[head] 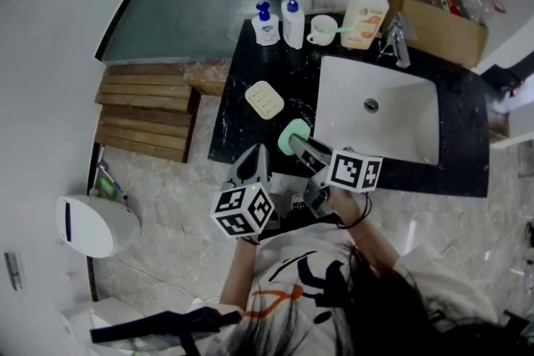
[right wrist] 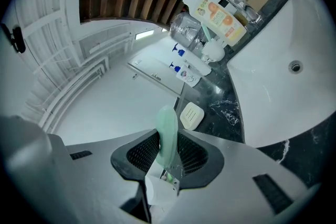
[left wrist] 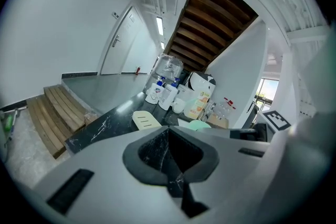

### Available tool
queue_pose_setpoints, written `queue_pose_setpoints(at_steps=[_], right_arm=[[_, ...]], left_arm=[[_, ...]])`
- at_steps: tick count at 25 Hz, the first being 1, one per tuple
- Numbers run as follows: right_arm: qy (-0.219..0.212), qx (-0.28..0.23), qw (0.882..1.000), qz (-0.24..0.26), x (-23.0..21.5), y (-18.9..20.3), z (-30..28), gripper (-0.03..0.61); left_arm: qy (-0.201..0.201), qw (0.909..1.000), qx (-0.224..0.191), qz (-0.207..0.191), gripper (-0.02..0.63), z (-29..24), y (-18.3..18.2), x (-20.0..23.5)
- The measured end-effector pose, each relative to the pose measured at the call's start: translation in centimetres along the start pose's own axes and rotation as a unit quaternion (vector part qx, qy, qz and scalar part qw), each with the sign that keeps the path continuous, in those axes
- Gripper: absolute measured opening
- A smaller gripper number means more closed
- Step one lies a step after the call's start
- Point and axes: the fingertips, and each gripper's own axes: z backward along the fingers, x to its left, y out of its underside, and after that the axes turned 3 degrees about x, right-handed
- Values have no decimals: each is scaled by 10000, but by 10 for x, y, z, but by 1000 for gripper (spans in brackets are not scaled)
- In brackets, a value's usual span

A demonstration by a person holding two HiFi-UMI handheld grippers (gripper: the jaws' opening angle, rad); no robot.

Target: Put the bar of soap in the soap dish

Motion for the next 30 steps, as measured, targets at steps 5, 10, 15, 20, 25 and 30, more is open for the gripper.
queue_pose_setpoints(at_steps=[5, 10, 15, 20, 25, 30], right_arm=[[-55, 84, 9999, -8, 1, 1, -4, 117], [10, 34, 9999, -109, -5, -3, -6, 117], [46, -82, 9998, -148, -5, -12, -13, 117], [88, -174, 9996, -180, -3, -19, -22, 117], [145, -214, 9993, -271, -3, -20, -38, 117], [211, -267, 9989, -307, -1, -24, -52, 117]], left_arm=[[-35, 10000, 2, 20, 2, -3, -3, 0], [9, 10000, 57, -20, 2, -8, -6, 0], [87, 9999, 99, -101, 2, -18, -14, 4], [172, 9996, 147, -159, 2, -27, -25, 11], [223, 9993, 234, -192, 2, -32, -31, 23], [297, 9989, 306, -216, 2, -39, -38, 37]])
